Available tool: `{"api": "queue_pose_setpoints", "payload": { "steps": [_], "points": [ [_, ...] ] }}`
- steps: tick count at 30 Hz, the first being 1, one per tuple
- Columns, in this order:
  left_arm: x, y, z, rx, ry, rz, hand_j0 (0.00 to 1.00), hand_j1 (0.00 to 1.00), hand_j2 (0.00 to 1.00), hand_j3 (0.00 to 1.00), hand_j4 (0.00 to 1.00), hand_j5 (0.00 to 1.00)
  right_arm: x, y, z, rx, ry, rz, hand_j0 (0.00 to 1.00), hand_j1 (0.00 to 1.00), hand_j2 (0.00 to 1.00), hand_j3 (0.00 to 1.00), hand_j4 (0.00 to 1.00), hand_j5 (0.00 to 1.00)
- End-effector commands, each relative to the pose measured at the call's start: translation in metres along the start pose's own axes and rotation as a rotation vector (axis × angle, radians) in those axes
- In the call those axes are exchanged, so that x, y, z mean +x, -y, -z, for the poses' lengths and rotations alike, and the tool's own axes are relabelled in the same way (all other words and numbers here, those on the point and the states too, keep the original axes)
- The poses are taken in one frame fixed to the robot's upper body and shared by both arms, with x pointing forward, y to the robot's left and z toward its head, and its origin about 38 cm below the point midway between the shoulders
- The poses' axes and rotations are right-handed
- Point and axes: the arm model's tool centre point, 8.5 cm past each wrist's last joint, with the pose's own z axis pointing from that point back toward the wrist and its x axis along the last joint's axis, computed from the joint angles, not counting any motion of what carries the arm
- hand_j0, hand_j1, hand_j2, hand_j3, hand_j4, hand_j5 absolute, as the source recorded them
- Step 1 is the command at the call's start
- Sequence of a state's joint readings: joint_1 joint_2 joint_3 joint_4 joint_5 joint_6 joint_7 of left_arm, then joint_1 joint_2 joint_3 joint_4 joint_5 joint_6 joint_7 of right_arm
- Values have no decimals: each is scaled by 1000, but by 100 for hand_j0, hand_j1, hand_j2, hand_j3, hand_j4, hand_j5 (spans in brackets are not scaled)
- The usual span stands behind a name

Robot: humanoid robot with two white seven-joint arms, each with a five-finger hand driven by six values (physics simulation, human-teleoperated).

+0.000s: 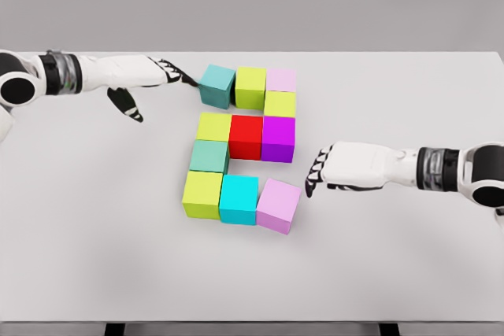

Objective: Assemble the squares on the desktop into the number 2

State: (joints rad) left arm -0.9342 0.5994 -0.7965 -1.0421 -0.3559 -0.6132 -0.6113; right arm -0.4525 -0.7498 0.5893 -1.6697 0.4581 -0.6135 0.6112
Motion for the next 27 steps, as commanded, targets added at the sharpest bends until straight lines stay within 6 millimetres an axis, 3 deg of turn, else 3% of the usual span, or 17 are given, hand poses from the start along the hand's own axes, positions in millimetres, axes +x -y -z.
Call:
{"api": "queue_pose_setpoints", "payload": {
  "steps": [1, 8, 27],
  "points": [
    [-13, 13, 5, -12, -32, -66, 100, 100, 100, 100, 100, 100, 2, -1, 2, -1, 6, 5, 55, 55, 55, 55, 55, 55],
    [-15, 15, 34, -23, -37, -125, 100, 100, 100, 100, 100, 100, 4, 0, 9, -13, 17, 8, 55, 55, 55, 55, 55, 55],
    [-33, 17, 24, -4, -87, -183, 100, 100, 100, 100, 100, 100, 6, 2, 13, -33, 26, 18, 53, 53, 53, 53, 53, 53]
  ]
}}
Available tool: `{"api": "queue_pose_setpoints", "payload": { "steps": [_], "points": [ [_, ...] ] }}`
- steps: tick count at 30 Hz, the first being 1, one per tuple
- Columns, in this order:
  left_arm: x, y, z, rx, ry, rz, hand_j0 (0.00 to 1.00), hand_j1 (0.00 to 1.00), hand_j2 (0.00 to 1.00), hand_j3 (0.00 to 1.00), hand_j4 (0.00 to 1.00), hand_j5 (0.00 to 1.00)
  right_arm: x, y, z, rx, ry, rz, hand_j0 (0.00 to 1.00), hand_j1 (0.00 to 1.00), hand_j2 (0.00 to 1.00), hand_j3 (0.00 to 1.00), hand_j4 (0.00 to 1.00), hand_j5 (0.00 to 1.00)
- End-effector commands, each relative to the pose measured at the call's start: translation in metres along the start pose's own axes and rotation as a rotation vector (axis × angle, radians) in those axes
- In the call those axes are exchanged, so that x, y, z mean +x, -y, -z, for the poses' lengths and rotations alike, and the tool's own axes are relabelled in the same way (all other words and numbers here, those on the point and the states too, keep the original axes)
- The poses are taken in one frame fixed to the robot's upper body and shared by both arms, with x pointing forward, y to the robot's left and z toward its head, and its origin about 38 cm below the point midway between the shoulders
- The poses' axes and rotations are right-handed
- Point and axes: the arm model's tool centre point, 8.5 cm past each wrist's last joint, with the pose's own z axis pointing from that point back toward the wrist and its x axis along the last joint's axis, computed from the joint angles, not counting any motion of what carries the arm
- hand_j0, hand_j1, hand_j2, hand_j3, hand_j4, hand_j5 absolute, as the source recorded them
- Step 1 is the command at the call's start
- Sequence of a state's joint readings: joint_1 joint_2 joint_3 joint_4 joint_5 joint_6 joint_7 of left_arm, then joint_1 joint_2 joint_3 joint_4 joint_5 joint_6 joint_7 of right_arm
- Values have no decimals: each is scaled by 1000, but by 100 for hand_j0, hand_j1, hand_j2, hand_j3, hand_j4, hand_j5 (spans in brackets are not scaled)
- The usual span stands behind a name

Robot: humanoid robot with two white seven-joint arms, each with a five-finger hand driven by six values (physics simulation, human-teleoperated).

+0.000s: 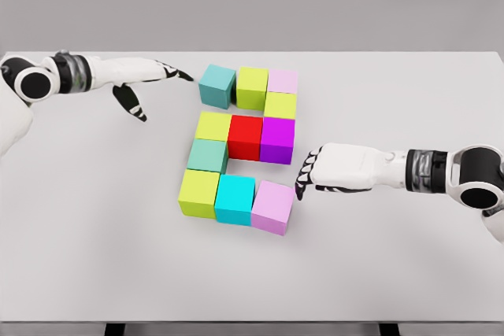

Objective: Assemble the squares on the desktop into the number 2

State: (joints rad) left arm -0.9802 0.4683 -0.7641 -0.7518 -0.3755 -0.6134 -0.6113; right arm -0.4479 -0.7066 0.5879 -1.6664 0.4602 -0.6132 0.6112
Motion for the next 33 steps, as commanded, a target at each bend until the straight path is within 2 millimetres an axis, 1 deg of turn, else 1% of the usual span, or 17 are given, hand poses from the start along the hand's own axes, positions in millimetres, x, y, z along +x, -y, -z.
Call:
{"api": "queue_pose_setpoints", "payload": {
  "steps": [1, 5, 10, 11, 19, 21, 23, 26, 29, 32, 33],
  "points": [
    [-5, 3, 0, 3, -11, -25, 100, 100, 100, 100, 100, 100, 0, 0, 0, -5, 1, 6, 53, 53, 53, 53, 53, 53],
    [-1, 4, 7, 0, -1, -36, 100, 100, 100, 100, 100, 100, 1, 0, 3, -9, 8, 10, 53, 53, 53, 53, 53, 53],
    [-3, 9, 14, -9, -9, -66, 100, 100, 100, 100, 100, 100, 2, 1, 5, -16, 10, 11, 53, 53, 53, 53, 53, 53],
    [0, 6, 17, -6, -3, -65, 100, 100, 100, 100, 100, 100, 1, 3, 3, -20, 6, 10, 53, 53, 53, 53, 53, 53],
    [1, 6, 19, -5, 0, -71, 100, 100, 100, 100, 100, 100, -3, 5, 0, -27, -7, 11, 53, 53, 53, 53, 53, 53],
    [-3, 9, 18, -5, -10, -85, 100, 100, 100, 100, 100, 100, -3, 4, -1, -26, -9, 12, 53, 53, 53, 53, 53, 53],
    [-4, 9, 18, -6, -12, -87, 100, 100, 100, 100, 100, 100, -8, 1, -4, -16, -21, 22, 53, 53, 53, 53, 53, 53],
    [-2, 10, 21, -7, -7, -90, 100, 100, 100, 100, 100, 100, -12, 6, -16, -18, -46, 4, 53, 53, 53, 53, 53, 53],
    [2, 8, 23, -4, 2, -83, 100, 100, 100, 100, 100, 100, -10, -2, -16, -5, -43, 20, 53, 53, 53, 53, 53, 53],
    [6, 8, 24, -3, 14, -73, 100, 100, 100, 100, 100, 100, 4, -9, -12, -1, -11, 20, 53, 53, 53, 53, 53, 53],
    [9, 7, 26, -2, 23, -65, 100, 100, 100, 100, 100, 100, 6, -9, -12, 1, -8, 20, 53, 53, 53, 53, 53, 53]
  ]
}}
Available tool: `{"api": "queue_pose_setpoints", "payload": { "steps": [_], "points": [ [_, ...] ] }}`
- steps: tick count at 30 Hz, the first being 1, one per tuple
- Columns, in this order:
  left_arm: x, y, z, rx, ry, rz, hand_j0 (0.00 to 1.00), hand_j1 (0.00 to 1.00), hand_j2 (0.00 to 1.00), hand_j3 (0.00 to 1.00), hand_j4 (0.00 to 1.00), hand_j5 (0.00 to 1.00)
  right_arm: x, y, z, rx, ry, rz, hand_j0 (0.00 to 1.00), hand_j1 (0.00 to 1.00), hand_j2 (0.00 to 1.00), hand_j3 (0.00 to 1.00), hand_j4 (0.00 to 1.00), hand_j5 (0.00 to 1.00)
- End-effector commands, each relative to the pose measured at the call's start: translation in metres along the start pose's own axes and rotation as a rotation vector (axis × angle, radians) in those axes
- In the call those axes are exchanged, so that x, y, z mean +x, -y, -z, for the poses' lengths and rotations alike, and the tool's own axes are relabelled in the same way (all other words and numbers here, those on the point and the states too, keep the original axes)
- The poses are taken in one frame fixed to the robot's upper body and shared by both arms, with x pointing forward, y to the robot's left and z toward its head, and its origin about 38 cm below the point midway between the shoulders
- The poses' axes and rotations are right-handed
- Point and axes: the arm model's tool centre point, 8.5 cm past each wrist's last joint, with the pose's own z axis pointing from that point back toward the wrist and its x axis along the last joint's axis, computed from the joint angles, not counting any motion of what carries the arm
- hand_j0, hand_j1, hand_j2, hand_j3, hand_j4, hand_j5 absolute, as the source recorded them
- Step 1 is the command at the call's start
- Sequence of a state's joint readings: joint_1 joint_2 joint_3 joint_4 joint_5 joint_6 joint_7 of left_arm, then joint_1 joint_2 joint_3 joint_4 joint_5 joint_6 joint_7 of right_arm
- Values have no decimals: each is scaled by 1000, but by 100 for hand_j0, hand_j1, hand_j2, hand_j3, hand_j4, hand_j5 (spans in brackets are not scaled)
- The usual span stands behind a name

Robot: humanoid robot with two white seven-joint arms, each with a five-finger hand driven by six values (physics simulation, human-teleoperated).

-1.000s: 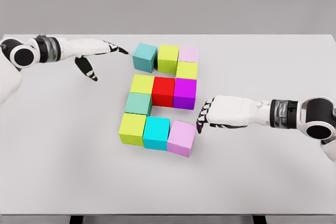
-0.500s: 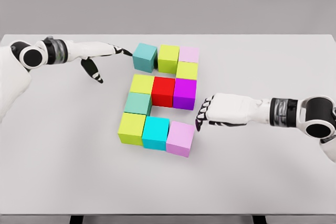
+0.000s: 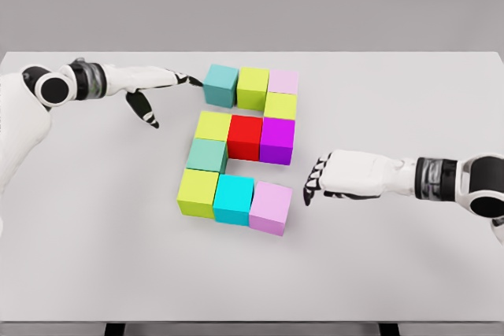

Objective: Assemble the squares on the desktop into the number 2

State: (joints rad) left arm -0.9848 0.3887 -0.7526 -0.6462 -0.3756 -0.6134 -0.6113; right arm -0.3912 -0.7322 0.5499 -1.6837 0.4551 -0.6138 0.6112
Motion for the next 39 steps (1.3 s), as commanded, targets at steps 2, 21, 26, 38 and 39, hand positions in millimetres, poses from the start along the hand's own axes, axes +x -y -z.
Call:
{"api": "queue_pose_setpoints", "payload": {
  "steps": [2, 21, 26, 38, 39],
  "points": [
    [9, -6, 3, 13, 24, 18, 100, 100, 100, 100, 100, 100, 5, 1, 1, -2, 14, -2, 53, 53, 53, 53, 53, 53],
    [1, -10, -6, 22, 4, 14, 100, 100, 100, 100, 100, 100, 9, 1, 12, -22, 32, 9, 53, 53, 53, 53, 53, 53],
    [-9, -12, -18, 34, -20, 8, 100, 100, 100, 100, 100, 100, 11, 1, 16, -29, 40, 10, 53, 53, 53, 53, 53, 53],
    [-25, -18, -42, 75, -56, -12, 100, 100, 100, 100, 100, 100, 1, 3, 6, -35, 5, 19, 53, 53, 53, 53, 53, 53],
    [-26, -18, -42, 76, -57, -13, 100, 100, 100, 100, 100, 100, -4, 5, 2, -42, -12, 18, 53, 53, 53, 53, 53, 53]
  ]
}}
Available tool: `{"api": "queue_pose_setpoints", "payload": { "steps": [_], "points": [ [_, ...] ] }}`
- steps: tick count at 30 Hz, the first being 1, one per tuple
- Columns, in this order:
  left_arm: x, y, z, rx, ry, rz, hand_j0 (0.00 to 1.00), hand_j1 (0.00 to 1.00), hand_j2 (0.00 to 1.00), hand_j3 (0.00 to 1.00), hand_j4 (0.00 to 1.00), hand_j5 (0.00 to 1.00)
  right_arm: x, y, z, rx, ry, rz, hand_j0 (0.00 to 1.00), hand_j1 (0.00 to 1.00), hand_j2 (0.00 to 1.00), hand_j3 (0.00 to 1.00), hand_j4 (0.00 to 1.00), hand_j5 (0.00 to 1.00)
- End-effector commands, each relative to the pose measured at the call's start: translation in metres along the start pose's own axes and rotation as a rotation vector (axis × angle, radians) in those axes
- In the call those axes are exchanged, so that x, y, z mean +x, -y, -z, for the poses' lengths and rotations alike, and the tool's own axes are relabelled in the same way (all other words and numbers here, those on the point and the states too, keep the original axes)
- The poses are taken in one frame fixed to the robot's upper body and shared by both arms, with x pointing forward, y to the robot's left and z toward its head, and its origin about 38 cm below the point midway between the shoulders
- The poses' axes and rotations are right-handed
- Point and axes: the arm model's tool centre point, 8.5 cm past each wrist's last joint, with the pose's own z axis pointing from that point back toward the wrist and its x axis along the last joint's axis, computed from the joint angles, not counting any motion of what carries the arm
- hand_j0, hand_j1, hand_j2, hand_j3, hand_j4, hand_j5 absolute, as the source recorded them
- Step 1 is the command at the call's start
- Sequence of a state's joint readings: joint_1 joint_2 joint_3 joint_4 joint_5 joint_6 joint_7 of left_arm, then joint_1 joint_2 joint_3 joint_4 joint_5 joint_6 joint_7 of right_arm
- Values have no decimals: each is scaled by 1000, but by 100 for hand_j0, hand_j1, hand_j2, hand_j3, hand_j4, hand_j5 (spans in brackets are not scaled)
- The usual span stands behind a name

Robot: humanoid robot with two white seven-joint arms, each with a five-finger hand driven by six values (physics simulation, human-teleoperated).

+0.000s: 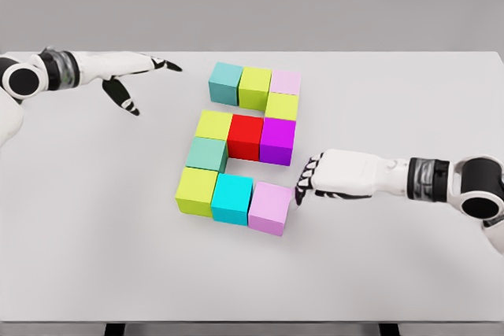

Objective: Assemble the squares on the desktop into the number 2

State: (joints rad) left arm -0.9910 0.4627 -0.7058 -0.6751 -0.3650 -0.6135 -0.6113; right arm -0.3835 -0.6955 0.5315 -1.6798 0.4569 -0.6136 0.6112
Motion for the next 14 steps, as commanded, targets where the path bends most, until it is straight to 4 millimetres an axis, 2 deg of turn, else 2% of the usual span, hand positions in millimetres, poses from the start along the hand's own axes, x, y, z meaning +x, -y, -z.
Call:
{"api": "queue_pose_setpoints", "payload": {
  "steps": [1, 3, 4, 5, 6, 11, 14],
  "points": [
    [-6, -3, -7, 15, -12, -10, 100, 100, 100, 100, 100, 100, -10, 4, -11, -12, -36, 5, 53, 53, 53, 53, 53, 53],
    [-13, -1, -16, 15, -31, -13, 100, 100, 100, 100, 100, 100, -19, 12, -26, -29, -78, -7, 55, 55, 55, 55, 55, 55],
    [-20, -1, -25, 17, -48, -12, 100, 100, 100, 100, 100, 100, -24, 20, -35, -49, -106, -19, 65, 65, 65, 65, 65, 65],
    [-24, -1, -30, 16, -59, -11, 100, 100, 100, 100, 100, 100, -26, 24, -39, -60, -117, -26, 86, 86, 86, 86, 86, 86],
    [-30, -1, -38, 23, -74, -17, 100, 100, 100, 100, 100, 100, -29, 28, -45, -71, -132, -30, 100, 100, 100, 100, 100, 100],
    [-34, -1, -44, 26, -87, -19, 100, 100, 100, 100, 100, 100, -44, 46, -95, -172, -219, -1, 100, 100, 100, 100, 100, 100],
    [-34, -1, -44, 26, -87, -19, 100, 100, 100, 100, 100, 100, -46, 40, -111, -193, -242, 35, 100, 100, 100, 100, 100, 100]
  ]
}}
